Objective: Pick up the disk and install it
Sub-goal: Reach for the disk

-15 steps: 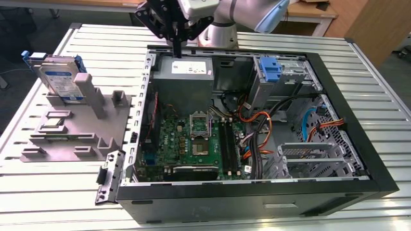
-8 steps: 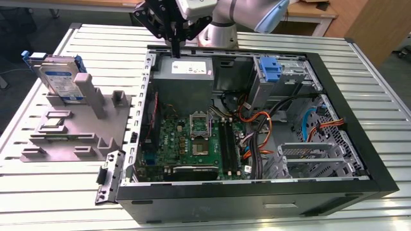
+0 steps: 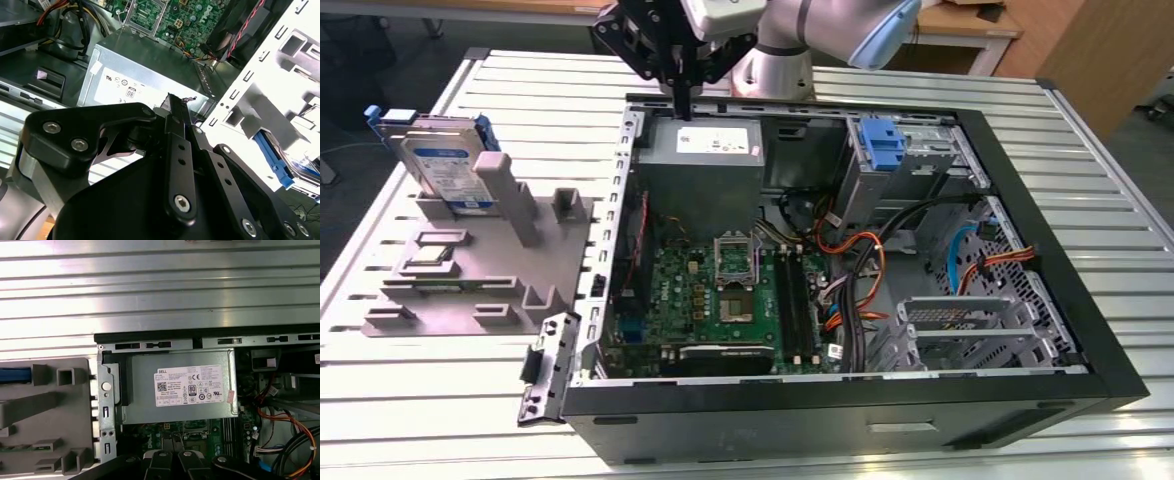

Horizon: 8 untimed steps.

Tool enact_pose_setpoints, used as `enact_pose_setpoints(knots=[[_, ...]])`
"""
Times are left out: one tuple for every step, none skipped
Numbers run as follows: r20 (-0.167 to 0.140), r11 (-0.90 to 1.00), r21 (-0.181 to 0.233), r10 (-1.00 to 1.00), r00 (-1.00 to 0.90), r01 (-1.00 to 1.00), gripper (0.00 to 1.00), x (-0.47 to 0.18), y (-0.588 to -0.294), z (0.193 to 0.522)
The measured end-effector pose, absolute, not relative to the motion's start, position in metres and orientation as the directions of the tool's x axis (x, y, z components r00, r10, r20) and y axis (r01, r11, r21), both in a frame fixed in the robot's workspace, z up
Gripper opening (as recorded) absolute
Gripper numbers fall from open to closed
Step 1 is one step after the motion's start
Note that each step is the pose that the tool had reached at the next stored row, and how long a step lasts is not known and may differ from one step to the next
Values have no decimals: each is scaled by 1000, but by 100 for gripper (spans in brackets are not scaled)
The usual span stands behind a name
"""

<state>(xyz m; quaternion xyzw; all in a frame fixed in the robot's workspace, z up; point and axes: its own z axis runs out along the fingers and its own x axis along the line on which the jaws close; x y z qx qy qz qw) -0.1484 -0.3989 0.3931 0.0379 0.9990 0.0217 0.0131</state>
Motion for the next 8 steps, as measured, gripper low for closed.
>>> enact_pose_setpoints(knots=[[-24,996,44,76,-997,75,10,-149,-399,393],[-24,996,44,76,-997,75,10,-149,-399,393],[-24,996,44,76,-997,75,10,-149,-399,393],[-24,996,44,76,-997,75,10,-150,-399,393],[-24,996,44,76,-997,75,10,-150,-399,393],[-24,996,44,76,-997,75,10,-150,-399,393],[-24,996,44,76,-997,75,10,-151,-399,393],[-24,996,44,76,-997,75,10,-151,-399,393]])
